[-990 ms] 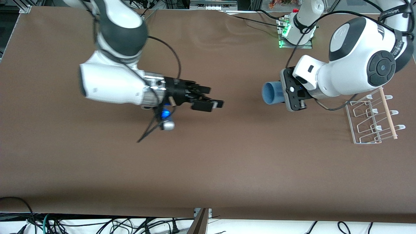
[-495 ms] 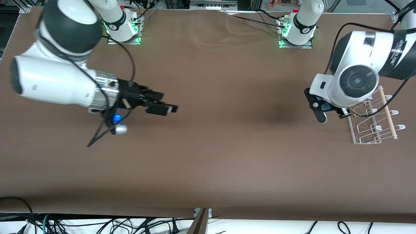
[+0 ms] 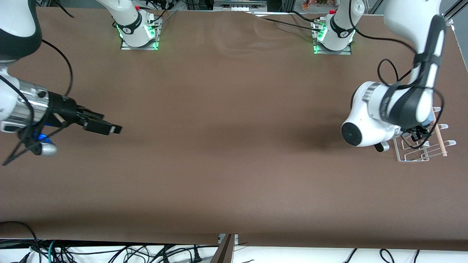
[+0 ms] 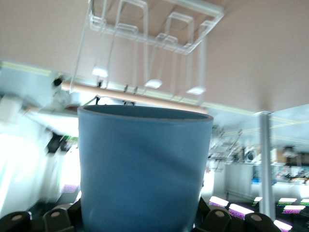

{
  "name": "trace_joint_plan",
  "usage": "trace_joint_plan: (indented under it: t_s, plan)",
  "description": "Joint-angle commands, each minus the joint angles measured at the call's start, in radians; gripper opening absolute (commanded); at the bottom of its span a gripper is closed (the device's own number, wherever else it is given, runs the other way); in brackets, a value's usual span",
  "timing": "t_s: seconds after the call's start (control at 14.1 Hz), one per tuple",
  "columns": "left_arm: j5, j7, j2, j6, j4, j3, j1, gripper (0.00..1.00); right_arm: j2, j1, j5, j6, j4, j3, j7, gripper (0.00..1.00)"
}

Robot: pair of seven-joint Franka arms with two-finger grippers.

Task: Transfer cup to left arm and place on rack
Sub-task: 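Carry the cup with the left gripper into the wire rack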

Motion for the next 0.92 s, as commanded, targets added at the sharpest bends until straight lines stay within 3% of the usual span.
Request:
trace_joint_plan:
  t_s: [0.0, 0.07, 0.21, 0.35, 0.64, 0.85]
  plan:
    - [0.174, -0.183, -0.081, 0.180, -0.228, -0.010, 0.141, 0.00, -0.024, 0.014, -0.078, -0.011, -0.026, -0.025, -0.040, 1.00]
    - [0.205, -0.194, -0.106, 0.269, -0.270, -0.008, 0.192, 0.00, -0.032, 0.012, -0.100, -0.005, -0.045, -0.025, -0.062, 0.99]
    - [0.230, -0.194, -0.117, 0.293, -0.294, -0.008, 0.219, 0.00, -0.183, 0.012, -0.193, 0.084, -0.278, -0.018, -0.144, 1.00]
    - [0.230, -0.210, -0.124, 0.293, -0.337, -0.014, 0.219, 0.00, -0.295, 0.012, -0.245, 0.141, -0.435, 0.005, -0.214, 0.99]
    - [0.230, -0.210, -0.123, 0.292, -0.362, -0.013, 0.219, 0.00, -0.429, 0.006, -0.331, 0.149, -0.571, 0.010, -0.427, 0.99]
    - [0.233, -0.211, -0.118, 0.293, -0.386, -0.011, 0.222, 0.00, -0.506, -0.087, -0.355, 0.153, -0.631, 0.071, -0.549, 1.00]
